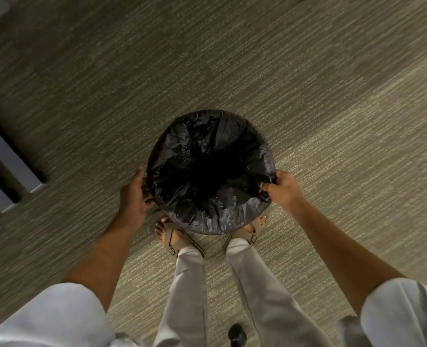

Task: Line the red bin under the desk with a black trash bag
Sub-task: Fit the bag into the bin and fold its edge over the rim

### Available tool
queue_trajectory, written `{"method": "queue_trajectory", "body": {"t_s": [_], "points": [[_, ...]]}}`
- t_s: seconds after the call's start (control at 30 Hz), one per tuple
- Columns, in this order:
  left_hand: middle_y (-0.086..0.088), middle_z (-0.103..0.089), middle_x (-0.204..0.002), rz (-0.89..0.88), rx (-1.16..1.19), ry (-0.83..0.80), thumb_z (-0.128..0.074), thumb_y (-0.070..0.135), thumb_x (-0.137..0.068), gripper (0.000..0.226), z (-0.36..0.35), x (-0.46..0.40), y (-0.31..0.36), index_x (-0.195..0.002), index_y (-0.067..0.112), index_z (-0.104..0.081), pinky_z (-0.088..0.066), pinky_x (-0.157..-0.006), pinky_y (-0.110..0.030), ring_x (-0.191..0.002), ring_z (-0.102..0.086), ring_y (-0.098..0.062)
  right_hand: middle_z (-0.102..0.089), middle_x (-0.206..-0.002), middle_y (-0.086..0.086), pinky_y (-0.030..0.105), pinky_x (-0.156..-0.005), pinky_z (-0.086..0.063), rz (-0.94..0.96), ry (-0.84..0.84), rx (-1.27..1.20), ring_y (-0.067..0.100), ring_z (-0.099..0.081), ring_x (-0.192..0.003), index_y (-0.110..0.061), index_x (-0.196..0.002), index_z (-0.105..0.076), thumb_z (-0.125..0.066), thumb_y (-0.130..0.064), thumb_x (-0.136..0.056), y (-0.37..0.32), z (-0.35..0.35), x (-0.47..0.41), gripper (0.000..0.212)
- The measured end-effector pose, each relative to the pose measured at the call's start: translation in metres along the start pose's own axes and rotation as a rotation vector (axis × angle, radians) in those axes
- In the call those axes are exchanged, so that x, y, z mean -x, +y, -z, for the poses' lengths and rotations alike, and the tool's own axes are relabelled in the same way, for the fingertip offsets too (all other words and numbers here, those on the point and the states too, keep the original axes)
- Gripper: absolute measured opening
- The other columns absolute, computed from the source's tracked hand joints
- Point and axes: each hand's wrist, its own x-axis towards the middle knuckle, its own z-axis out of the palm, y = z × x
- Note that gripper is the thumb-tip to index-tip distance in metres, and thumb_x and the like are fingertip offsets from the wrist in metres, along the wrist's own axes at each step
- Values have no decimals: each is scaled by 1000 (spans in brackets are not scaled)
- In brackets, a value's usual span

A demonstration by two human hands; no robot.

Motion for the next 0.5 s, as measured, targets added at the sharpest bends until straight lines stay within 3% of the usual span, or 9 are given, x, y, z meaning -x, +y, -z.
{"method": "queue_trajectory", "body": {"t_s": [0.2,0.33,0.43,0.5], "points": [[-8,-69,-93,-11,2,16,-43,56,-94,55,-6,4,17,-109,8,-66,-46,-71,-35,-86,-63,-22,-75,-94,7,33,-67,-58,-25,0,-148,24,-73,-85,-16,-91,-68,-71,-3,-84,0,13,-2,15],[-7,-69,-95,-42,54,-44,-38,56,-96,53,-26,14,46,-100,12,-67,-46,-76,-35,-91,-63,-21,-79,-80,2,28,-56,-58,-71,-41,-307,17,-77,-71,-18,-86,-69,-70,3,-82,-7,37,-7,21],[-5,-71,-102,-89,63,-88,-35,56,-97,55,-46,22,70,-113,13,-65,-47,-76,-37,-98,-64,-21,-75,-59,-8,19,-41,-51,-99,-12,-422,6,-71,-51,-15,-82,-68,-67,8,-81,-18,62,-14,23],[-8,-69,-115,-105,49,-107,-35,57,-96,59,-61,27,84,-126,12,-59,-47,-81,-38,-107,-63,-24,-72,-53,-5,19,-39,-48,-106,45,-490,7,-68,-45,-13,-80,-64,-65,9,-81,-30,80,-20,22]]}}
